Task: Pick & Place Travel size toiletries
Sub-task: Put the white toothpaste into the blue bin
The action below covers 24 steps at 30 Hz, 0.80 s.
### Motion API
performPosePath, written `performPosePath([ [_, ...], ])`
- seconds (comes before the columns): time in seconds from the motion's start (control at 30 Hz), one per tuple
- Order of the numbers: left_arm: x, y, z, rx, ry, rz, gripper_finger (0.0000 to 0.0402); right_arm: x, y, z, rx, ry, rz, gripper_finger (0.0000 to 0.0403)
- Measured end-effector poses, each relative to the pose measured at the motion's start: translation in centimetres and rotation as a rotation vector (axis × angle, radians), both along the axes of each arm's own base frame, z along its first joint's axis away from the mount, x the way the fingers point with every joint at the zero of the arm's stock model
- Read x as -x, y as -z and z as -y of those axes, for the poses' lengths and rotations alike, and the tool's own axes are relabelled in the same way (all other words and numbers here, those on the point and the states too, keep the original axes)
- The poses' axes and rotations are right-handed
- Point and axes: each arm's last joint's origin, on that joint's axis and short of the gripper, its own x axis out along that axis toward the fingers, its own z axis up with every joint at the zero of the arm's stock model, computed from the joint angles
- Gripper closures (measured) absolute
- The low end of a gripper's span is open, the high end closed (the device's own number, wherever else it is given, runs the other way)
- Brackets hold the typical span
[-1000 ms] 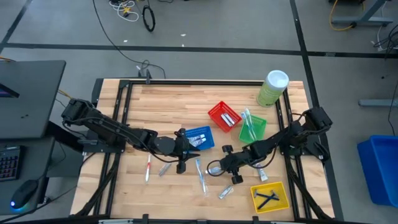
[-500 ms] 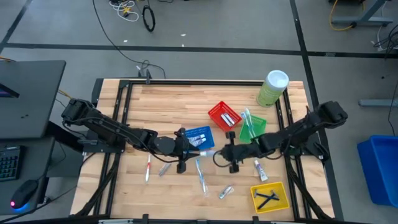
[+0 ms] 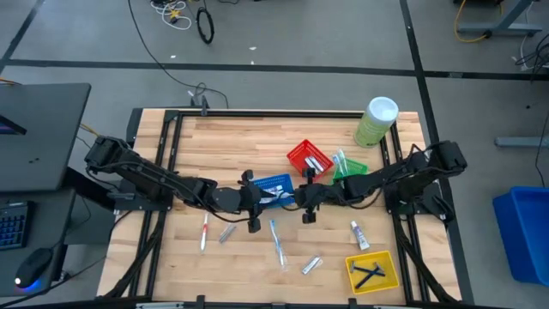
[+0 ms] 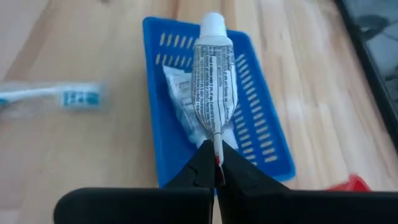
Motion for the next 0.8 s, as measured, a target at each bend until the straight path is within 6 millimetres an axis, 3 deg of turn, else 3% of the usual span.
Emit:
performPosePath([
  [0.23,-0.1,0.0,-0.2,-0.010,0.000,0.000,0.0301,-1.1,1.1,1.1,0.030,0.013,-0.068,0.0384],
  [0.53,0.0,0.0,-0.2,-0.015,0.007,-0.006,0.0301,-1.5,0.7,1.4,0.003,0.030,-0.012,0.0308],
  [0.67,0.0,0.1,-0.2,-0.017,0.008,-0.012,0.0301,-0.9,0.5,1.0,-0.060,0.096,-0.025,0.0279],
  [0.8,0.0,0.2,-0.2,-0.022,0.008,-0.027,0.0301,1.0,-0.1,-0.3,-0.170,0.133,-0.128,0.0264],
])
